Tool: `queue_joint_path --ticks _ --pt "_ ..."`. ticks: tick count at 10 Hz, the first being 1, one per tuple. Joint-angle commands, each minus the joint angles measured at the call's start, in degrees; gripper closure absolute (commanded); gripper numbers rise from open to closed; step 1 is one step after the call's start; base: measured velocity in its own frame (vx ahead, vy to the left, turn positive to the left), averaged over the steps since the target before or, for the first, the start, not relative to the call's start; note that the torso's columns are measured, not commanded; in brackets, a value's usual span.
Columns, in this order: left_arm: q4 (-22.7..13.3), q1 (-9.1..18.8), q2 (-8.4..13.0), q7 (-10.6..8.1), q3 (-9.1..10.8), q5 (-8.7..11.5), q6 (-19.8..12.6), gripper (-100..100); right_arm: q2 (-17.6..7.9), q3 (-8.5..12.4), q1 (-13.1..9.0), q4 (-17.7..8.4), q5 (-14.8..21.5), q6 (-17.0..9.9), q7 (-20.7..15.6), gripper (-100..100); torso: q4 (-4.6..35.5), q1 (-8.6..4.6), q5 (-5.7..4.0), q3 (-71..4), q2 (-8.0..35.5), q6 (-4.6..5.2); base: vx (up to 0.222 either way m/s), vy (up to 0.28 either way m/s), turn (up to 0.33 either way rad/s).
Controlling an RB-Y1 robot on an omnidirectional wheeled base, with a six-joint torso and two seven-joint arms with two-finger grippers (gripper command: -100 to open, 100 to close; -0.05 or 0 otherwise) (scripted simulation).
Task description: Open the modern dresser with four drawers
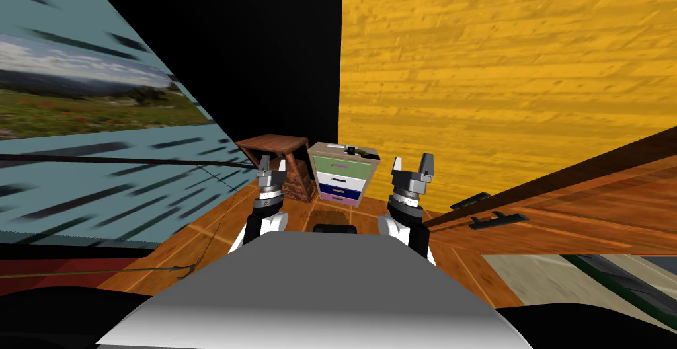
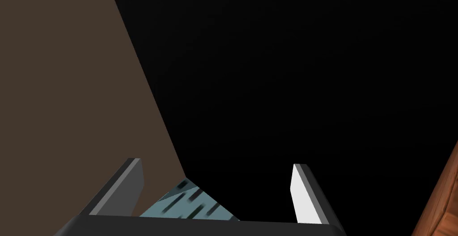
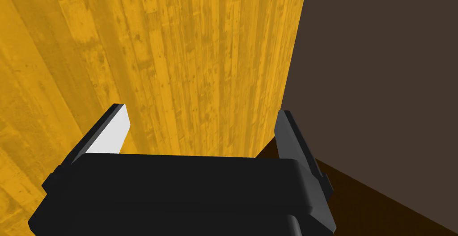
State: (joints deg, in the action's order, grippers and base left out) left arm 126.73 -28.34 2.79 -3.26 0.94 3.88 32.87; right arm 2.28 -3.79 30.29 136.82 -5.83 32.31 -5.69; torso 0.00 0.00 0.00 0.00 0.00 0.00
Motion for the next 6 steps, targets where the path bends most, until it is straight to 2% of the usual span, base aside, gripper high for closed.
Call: queue_joint_path --ticks 1,6 --pt "0.0 0.0 0.0 0.00 0.00 0.0 0.0 0 0.0 0.0 0.0 0.0 0.0 0.0 0.0 0 2.3 0.00 0.00 -4.7 2.3 0.00 0.000 0.000 0.000" --pt "0.0 0.0 0.0 0.00 0.00 0.0 0.0 0 0.0 0.0 0.0 0.0 0.0 0.0 0.0 0 22.7 0.00 0.00 -45.4 22.7 0.00 0.000 0.000 0.000"
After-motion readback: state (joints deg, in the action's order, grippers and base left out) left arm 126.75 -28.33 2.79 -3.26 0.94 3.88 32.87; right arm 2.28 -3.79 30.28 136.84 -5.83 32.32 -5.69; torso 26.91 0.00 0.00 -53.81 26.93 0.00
